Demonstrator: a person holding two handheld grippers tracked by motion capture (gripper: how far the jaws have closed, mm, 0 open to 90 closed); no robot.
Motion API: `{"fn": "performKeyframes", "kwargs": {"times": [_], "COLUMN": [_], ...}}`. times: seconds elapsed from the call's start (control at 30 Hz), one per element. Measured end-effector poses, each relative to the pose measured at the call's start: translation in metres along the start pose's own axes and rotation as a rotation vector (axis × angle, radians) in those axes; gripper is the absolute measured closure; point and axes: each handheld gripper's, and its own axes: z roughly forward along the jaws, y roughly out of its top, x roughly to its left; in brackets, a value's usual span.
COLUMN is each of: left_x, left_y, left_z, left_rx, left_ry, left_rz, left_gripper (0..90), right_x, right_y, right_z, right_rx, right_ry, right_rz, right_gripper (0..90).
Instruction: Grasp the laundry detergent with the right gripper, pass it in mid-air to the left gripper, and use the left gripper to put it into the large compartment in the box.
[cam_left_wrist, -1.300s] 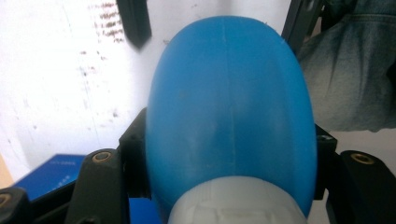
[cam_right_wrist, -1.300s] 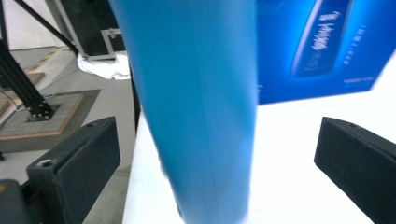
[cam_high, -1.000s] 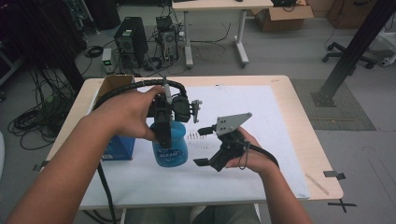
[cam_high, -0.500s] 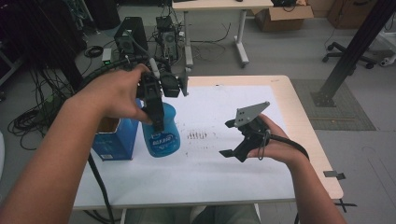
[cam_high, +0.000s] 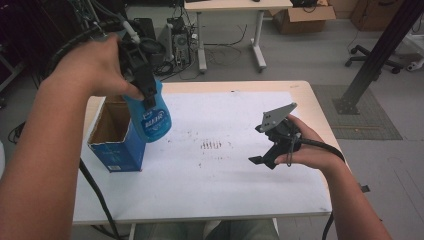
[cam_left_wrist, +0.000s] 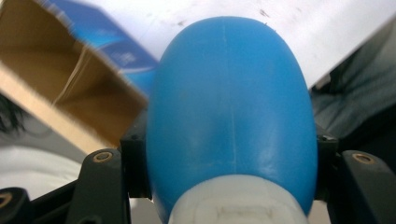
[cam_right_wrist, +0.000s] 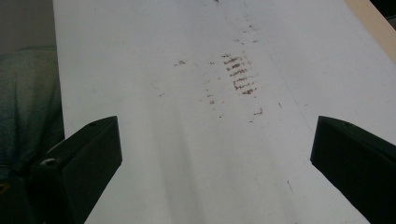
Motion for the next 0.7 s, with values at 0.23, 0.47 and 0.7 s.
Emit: {"fn": "performKeyframes", "kwargs": {"times": [0.23,0.47,0.7], "left_x": [0.031,0.058,0.079], "left_y": [-0.015,-0.031,-0.044], "left_z": [-0.014,-0.016,-0.011], "left_rx": [-0.022,-0.021,-0.016], "left_ry": [-0.004,-0.017,-0.003], "left_rz": [-0.255,-0.454,-0.6], "left_gripper": [38.3,38.3,38.3], "right_x": [-0.001,-0.001,0.0], "right_y": [-0.002,-0.002,-0.003], "right_z": [-0.002,-0.006,-0.006], "right_rx": [0.01,0.014,0.018], "right_ry": [0.002,-0.001,-0.001], "right_rz": [0.005,0.001,0.003], "right_gripper": [2.2,2.2,2.2]}}
